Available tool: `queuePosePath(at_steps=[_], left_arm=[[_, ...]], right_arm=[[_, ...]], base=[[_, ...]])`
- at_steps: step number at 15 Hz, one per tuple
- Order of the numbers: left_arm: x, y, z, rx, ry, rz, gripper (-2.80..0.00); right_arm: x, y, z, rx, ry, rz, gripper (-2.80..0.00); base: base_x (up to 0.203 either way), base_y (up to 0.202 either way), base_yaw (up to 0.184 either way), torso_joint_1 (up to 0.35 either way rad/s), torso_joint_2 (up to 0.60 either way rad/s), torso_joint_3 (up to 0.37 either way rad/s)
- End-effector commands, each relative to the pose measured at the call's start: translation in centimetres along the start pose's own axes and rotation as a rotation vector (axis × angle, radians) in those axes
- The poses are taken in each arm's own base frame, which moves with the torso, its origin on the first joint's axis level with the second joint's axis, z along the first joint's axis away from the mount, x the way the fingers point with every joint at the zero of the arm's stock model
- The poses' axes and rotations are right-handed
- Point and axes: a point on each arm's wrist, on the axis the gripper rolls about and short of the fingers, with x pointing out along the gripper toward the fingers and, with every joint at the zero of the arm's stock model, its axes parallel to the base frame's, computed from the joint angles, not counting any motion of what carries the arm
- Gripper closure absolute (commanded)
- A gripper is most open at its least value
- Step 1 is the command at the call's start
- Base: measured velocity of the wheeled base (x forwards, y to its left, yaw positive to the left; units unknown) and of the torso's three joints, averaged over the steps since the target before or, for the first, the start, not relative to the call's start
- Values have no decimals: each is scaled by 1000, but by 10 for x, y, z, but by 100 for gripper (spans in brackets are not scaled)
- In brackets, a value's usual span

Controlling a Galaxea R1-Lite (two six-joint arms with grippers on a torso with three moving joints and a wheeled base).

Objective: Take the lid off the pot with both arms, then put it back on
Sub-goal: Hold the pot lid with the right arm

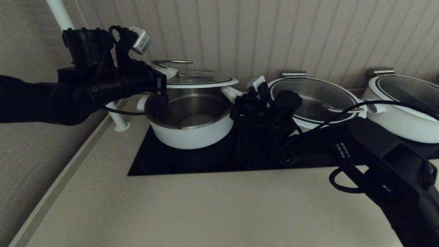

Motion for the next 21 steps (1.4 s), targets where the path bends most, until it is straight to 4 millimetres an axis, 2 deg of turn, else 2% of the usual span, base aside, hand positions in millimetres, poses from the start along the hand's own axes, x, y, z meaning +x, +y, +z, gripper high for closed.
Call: queuePosePath(at_steps=[1,11,17,21], left_arm=[[-3,0,4,6,-13,1,0],[-17,0,16,6,-16,9,0],[-36,-8,5,-10,34,0,0],[-40,-9,5,-10,34,0,0]], right_arm=[[0,0,0,-3,-6,2,0],[0,-1,1,-5,-6,-1,0],[0,-1,1,-7,-8,0,0],[-1,-3,2,-9,-9,-2,0]], base=[[0,0,0,0,0,0],[0,0,0,0,0,0],[0,0,0,0,0,0],[0,0,0,0,0,0]])
